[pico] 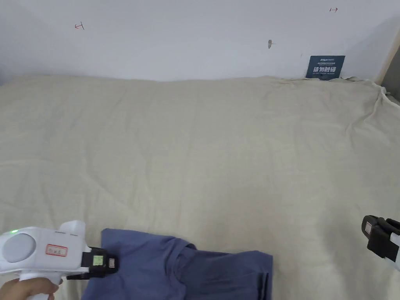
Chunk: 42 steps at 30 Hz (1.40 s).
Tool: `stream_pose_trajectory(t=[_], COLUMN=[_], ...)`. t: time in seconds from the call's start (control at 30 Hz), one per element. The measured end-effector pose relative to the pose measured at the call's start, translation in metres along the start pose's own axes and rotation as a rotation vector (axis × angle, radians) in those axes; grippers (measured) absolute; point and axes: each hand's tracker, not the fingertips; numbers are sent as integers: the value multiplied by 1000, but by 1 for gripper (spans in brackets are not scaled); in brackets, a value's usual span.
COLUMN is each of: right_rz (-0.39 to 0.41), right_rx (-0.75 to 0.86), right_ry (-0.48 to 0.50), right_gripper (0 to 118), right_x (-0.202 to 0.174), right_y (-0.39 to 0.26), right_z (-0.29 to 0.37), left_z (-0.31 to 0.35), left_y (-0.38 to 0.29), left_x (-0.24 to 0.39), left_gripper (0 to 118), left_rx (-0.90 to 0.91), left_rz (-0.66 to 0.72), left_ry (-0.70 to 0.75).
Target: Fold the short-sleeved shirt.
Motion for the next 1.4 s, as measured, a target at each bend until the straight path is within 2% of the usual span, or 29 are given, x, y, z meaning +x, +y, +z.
stream_pose_trajectory(t=[0.1, 0.23, 0.47, 0.73, 0.97, 1.27, 1.3, 1.37, 1.4], right_rz=[1, 0, -4, -28, -41, -54, -56, -57, -57], right_rx=[-3, -5, 3, 18, 15, 14, 14, 12, 11], right_ry=[8, 17, 21, 8, -11, -44, -47, -52, -53], right_gripper=[1, 1, 1, 1, 1, 1, 1, 1, 1], right_x=[-2, -4, -1, 8, 20, 34, 35, 36, 37], right_y=[-1, -2, -1, -4, -8, -13, -13, -13, -13], right_z=[-2, -3, 0, 10, 16, 25, 26, 25, 25], left_z=[13, 22, 5, -60, -121, -169, -168, -164, -158], left_y=[0, 3, 18, 16, -5, -18, -18, -16, -15], left_x=[-5, 22, 114, 204, 261, 275, 275, 275, 276], left_gripper=[12, 12, 12, 12, 12, 13, 14, 25, 36], left_rx=[10, 4, -37, -151, -259, -297, -293, -292, -292], left_rz=[11, 33, -146, -347, -456, -442, -427, -414, -412], left_ry=[38, 60, 36, -48, -52, -15, -15, -38, -55])
